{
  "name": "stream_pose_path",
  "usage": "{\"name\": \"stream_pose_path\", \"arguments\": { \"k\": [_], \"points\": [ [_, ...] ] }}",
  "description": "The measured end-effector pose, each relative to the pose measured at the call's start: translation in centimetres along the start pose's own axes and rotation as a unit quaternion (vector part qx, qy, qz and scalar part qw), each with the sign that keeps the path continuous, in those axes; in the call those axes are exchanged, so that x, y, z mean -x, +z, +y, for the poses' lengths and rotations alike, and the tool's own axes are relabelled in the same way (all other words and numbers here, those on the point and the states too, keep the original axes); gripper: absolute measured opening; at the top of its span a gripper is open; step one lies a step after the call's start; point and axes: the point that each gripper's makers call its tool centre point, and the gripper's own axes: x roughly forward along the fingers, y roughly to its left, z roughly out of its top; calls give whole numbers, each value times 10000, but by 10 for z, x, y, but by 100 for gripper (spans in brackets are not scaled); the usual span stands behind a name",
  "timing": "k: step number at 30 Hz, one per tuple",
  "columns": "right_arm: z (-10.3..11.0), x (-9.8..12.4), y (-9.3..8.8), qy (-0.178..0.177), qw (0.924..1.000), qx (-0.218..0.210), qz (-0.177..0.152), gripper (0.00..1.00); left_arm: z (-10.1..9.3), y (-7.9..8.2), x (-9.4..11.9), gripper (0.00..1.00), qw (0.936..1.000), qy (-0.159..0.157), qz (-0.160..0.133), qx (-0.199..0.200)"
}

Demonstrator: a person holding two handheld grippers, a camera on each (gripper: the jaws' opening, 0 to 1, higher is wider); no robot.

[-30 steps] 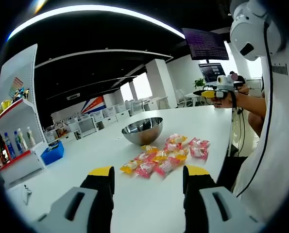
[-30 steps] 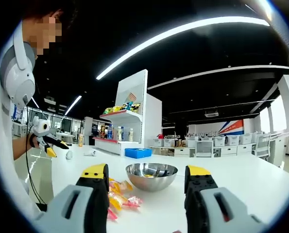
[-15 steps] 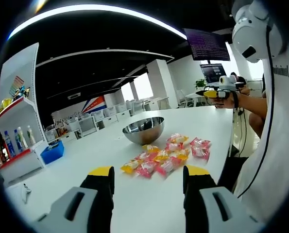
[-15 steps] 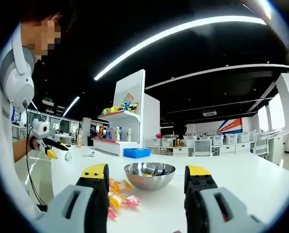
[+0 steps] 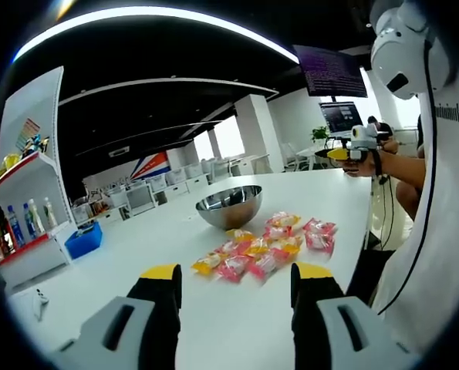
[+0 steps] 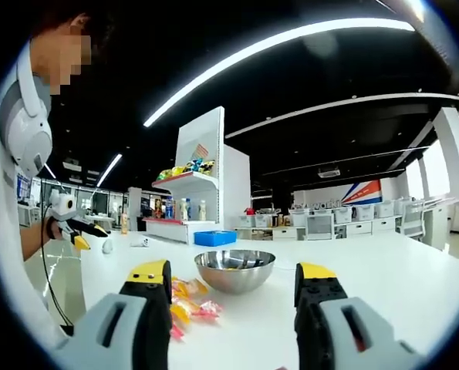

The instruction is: Pick up the marshmallows scattered on the table and place them into the bowl on the table

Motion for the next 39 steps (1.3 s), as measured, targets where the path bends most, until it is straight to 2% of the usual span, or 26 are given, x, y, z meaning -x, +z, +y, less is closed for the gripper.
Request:
{"name": "stream_pose_path", "arguments": {
  "k": [5, 8, 11, 13, 17, 22, 25, 28, 30, 34, 39],
  "points": [
    [-1, 1, 4, -43, 10000, 22, 0, 64, -2, 0, 0, 58, 10000, -47, -39, -18],
    [4, 1, 8, 60, 9998, 166, 89, 63, -2, 1, 0, 58, 10000, -49, -49, -10],
    [5, -2, -2, 151, 9965, 429, 695, 61, 0, 1, 1, 58, 10000, -38, -54, -23],
    [6, -10, -8, 85, 9948, 141, 1008, 60, -1, 3, 1, 58, 9999, -50, -88, -24],
    [10, -23, -11, 21, 9929, 80, 1184, 59, -6, 2, -2, 58, 9999, -88, -126, -6],
    [5, -33, -13, -199, 9907, 94, 1341, 58, -7, -11, -4, 58, 9999, -128, -23, 103],
    [6, -40, -15, -301, 9862, 49, 1626, 58, -7, -12, -3, 58, 9999, -133, 12, 83],
    [1, -46, -23, -540, 9730, 601, 2163, 60, -6, -9, -4, 58, 9999, -135, -39, 88],
    [5, -50, -32, -481, 9655, 593, 2488, 60, -6, -8, -4, 58, 9999, -136, -50, 77],
    [14, -68, -38, -405, 9661, 421, 2515, 59, -9, -9, -6, 58, 9998, -214, 18, 37],
    [21, -83, -43, -393, 9653, 432, 2544, 58, -17, -6, -8, 58, 9996, -269, 54, -20]
  ]
}}
